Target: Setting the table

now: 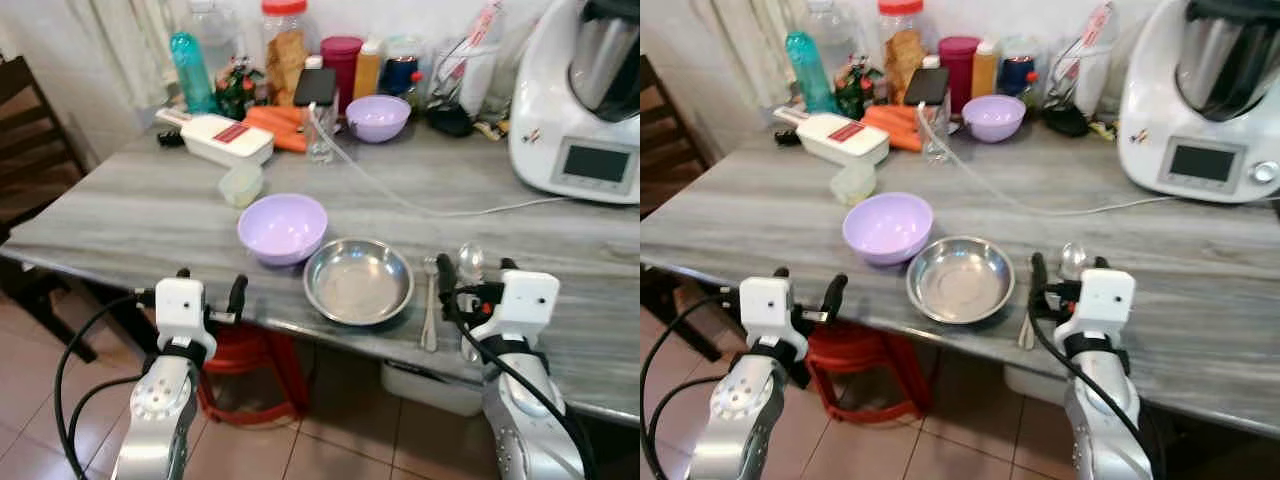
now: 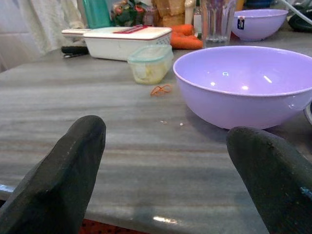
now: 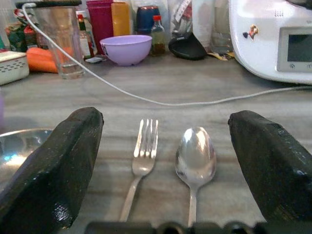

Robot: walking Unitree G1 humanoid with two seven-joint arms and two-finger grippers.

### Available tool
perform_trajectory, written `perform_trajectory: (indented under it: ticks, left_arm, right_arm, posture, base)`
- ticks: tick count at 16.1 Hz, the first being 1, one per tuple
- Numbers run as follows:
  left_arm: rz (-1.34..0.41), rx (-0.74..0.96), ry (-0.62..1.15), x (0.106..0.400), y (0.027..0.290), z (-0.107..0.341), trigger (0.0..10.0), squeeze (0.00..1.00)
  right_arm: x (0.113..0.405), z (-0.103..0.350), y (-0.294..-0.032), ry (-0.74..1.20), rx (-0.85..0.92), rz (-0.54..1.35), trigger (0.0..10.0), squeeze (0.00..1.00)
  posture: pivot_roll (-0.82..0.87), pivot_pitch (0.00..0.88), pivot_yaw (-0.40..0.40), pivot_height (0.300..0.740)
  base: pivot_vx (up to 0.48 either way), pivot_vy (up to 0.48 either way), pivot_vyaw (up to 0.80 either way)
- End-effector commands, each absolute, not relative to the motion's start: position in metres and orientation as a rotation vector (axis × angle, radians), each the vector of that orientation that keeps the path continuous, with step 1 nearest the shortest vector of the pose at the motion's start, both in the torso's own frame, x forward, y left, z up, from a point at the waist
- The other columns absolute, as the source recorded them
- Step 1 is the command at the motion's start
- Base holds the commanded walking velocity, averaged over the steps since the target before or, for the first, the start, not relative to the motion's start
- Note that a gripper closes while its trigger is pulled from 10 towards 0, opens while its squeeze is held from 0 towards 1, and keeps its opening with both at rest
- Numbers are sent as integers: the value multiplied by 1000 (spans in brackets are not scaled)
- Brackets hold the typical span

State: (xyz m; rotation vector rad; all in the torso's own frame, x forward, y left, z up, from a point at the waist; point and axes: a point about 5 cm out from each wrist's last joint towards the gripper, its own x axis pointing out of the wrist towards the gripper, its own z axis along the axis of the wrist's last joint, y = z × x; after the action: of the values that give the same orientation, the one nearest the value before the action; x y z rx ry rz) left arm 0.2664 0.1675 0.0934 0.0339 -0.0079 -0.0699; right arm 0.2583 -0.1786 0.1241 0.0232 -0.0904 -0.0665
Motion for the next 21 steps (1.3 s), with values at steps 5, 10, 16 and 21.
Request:
perform_trajectory:
  ticks: [5,10,16,21]
  left_arm:
    - [-72,42,11,272,170,93,10000,0]
    - [-75,38,3,276,167,96,10000,0]
    - [-75,38,-7,281,167,98,10000,0]
    - [-121,22,-1,280,160,95,10000,0]
  right_arm:
    - [263,125,-171,-101,40,-59,10000,0]
    - [267,125,-170,-107,50,-70,10000,0]
    - [272,126,-171,-121,49,-78,10000,0]
    - [271,126,-171,-124,44,-78,10000,0]
  posture:
    - [-71,0,105,740]
    - [-63,0,113,740]
    - [-60,0,119,740]
    - [-66,0,113,740]
  base:
    - [-324,0,-553]
    - [-324,0,-455]
    - [-327,0,0]
    - [-247,0,0]
